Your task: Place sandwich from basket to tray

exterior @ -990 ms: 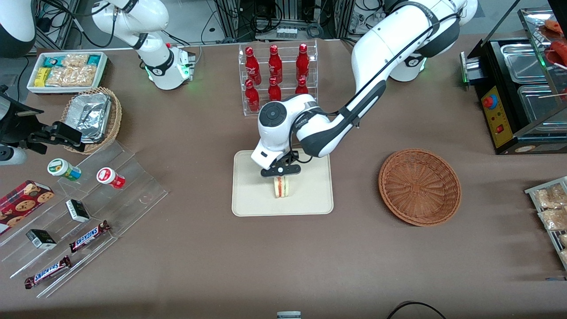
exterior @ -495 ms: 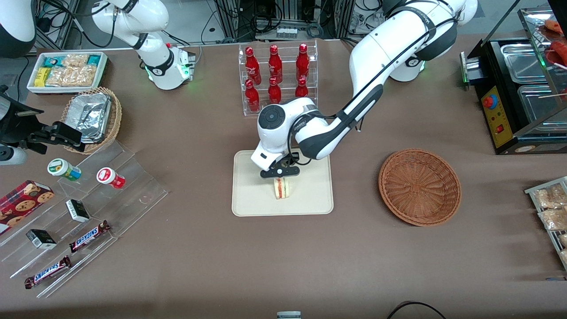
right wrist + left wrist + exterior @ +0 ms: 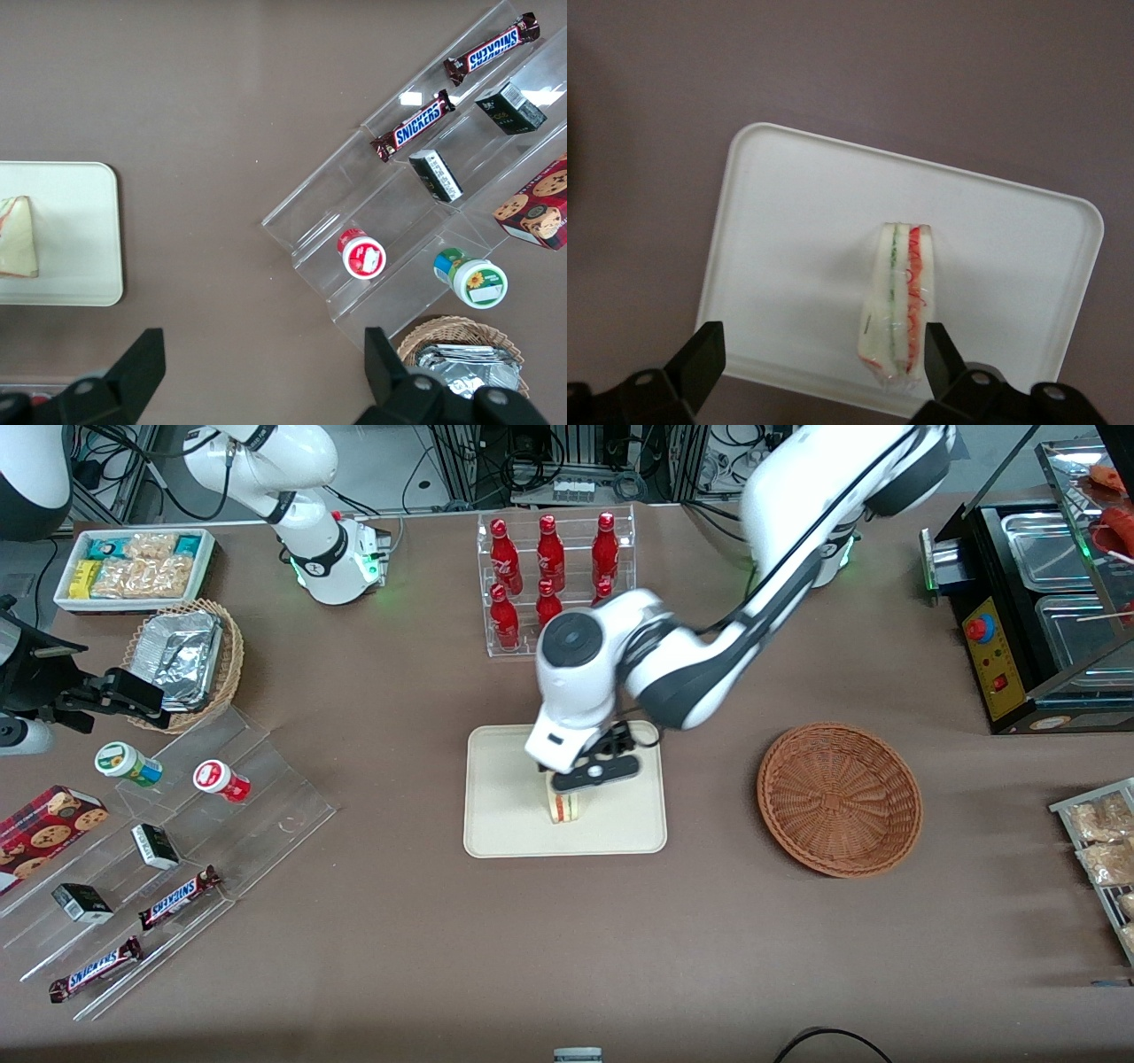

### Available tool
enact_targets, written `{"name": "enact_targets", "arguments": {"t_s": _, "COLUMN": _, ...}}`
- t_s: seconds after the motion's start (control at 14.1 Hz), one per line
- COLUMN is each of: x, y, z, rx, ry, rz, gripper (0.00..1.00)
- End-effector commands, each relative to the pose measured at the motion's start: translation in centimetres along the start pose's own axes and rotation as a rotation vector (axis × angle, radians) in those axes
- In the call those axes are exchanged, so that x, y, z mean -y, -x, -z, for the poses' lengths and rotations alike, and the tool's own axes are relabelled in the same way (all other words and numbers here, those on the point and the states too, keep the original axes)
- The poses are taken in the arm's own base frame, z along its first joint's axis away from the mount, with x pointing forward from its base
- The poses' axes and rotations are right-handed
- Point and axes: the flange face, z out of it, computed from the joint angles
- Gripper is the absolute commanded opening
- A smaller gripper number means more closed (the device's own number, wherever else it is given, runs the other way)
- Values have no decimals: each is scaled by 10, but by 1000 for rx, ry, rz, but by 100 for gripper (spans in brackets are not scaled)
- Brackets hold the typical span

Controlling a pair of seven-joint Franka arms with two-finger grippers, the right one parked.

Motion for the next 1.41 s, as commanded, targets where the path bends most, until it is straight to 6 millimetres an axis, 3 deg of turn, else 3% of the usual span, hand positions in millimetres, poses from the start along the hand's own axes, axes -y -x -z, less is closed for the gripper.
{"name": "enact_targets", "arguments": {"t_s": 0.0, "x": 61, "y": -23, "z": 60, "rx": 28, "ry": -54, "rz": 99, "gripper": 99}}
{"name": "enact_targets", "arguments": {"t_s": 0.28, "x": 145, "y": -52, "z": 112, "rx": 51, "ry": -79, "rz": 83, "gripper": 99}}
{"name": "enact_targets", "arguments": {"t_s": 0.57, "x": 245, "y": -92, "z": 145, "rx": 111, "ry": -80, "rz": -13, "gripper": 99}}
{"name": "enact_targets", "arguments": {"t_s": 1.06, "x": 374, "y": -141, "z": 163, "rx": 188, "ry": -55, "rz": -203, "gripper": 99}}
{"name": "enact_targets", "arguments": {"t_s": 1.13, "x": 403, "y": -150, "z": 165, "rx": 193, "ry": -42, "rz": -204, "gripper": 99}}
{"name": "enact_targets", "arguments": {"t_s": 1.2, "x": 412, "y": -147, "z": 167, "rx": 199, "ry": -21, "rz": -241, "gripper": 99}}
{"name": "enact_targets", "arguments": {"t_s": 1.27, "x": 440, "y": -150, "z": 168, "rx": 198, "ry": -6, "rz": -240, "gripper": 99}}
{"name": "enact_targets", "arguments": {"t_s": 1.34, "x": 451, "y": -148, "z": 166, "rx": 201, "ry": 11, "rz": -261, "gripper": 99}}
